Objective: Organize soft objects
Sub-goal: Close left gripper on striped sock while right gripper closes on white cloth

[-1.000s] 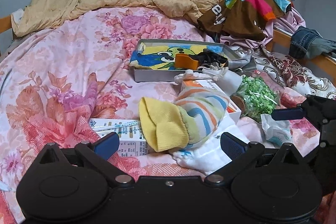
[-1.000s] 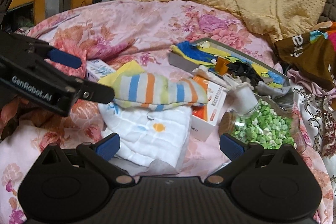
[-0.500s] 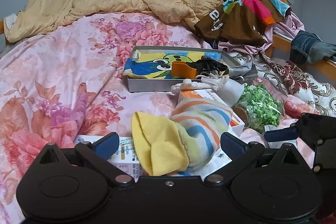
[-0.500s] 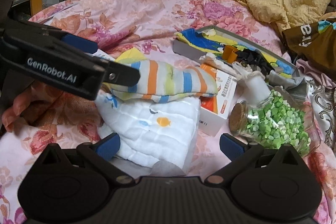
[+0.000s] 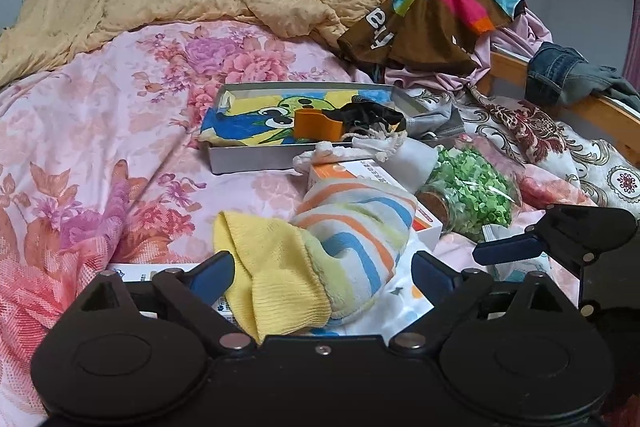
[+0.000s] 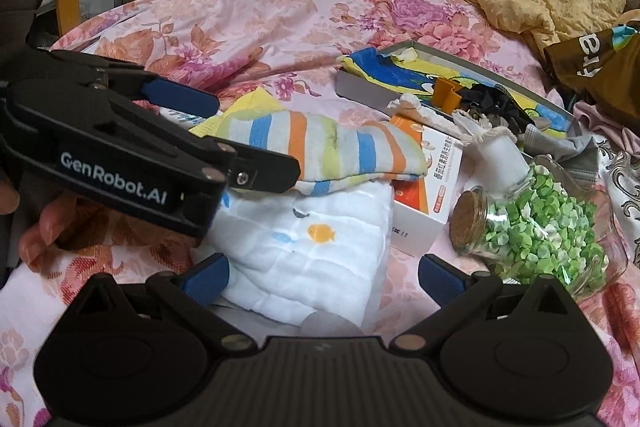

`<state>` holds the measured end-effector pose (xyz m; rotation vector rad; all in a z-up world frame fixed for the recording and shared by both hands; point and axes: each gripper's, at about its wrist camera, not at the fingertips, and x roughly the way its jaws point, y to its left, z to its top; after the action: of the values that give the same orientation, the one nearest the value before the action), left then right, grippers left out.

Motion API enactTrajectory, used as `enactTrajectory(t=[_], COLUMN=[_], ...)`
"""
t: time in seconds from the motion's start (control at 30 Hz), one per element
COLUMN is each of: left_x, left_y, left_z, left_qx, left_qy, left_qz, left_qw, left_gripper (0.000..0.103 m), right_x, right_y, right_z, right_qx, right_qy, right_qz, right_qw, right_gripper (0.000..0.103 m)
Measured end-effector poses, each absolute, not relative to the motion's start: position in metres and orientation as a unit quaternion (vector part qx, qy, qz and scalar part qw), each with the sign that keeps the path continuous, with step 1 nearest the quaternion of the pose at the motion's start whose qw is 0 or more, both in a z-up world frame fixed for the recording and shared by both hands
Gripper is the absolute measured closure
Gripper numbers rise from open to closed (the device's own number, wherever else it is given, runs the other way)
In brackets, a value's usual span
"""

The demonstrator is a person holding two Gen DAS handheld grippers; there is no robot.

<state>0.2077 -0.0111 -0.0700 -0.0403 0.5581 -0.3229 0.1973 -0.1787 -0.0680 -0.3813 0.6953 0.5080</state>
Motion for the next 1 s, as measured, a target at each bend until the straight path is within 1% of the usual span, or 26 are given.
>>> enactTrajectory(t=[0.2,0.27,0.37,0.43,0.5,0.57,0.73,0.8,0.87,1.0], left_x=[0.210,0.211,0.211,0.211,0.210,0.210,0.208,0.207,0.208,0.208], left_y=[-0.015,-0.017,-0.018,-0.018,-0.018,-0.019,-0.022,-0.022,-0.022,-0.017], left_z=[-0.071,-0.072,-0.074,-0.074,-0.074,-0.074,-0.077,-0.077,-0.077,-0.077], left_qx=[-0.008,-0.001,0.002,0.000,-0.003,0.001,0.009,0.010,0.008,-0.011], left_qy=[0.277,0.282,0.283,0.284,0.284,0.285,0.292,0.293,0.293,0.293], left_qz=[-0.164,-0.165,-0.166,-0.168,-0.171,-0.172,-0.178,-0.177,-0.177,-0.168], left_qw=[0.947,0.945,0.945,0.944,0.943,0.943,0.940,0.939,0.939,0.941], left_gripper=[0.016,0.024,0.032,0.033,0.037,0.047,0.056,0.060,0.067,0.070], right_x=[0.197,0.197,0.198,0.197,0.198,0.198,0.199,0.199,0.199,0.199], right_y=[-0.178,-0.178,-0.178,-0.177,-0.178,-0.177,-0.176,-0.175,-0.175,-0.176], right_z=[-0.069,-0.069,-0.069,-0.069,-0.069,-0.070,-0.072,-0.072,-0.073,-0.073], right_qx=[-0.185,-0.185,-0.183,-0.182,-0.182,-0.181,-0.180,-0.182,-0.182,-0.176], right_qy=[0.337,0.336,0.337,0.337,0.337,0.339,0.345,0.344,0.344,0.346], right_qz=[0.244,0.244,0.244,0.244,0.244,0.244,0.249,0.251,0.253,0.253], right_qw=[0.890,0.891,0.891,0.891,0.891,0.890,0.887,0.886,0.886,0.886], right_gripper=[0.001,0.001,0.001,0.001,0.001,0.001,0.001,0.002,0.004,0.010])
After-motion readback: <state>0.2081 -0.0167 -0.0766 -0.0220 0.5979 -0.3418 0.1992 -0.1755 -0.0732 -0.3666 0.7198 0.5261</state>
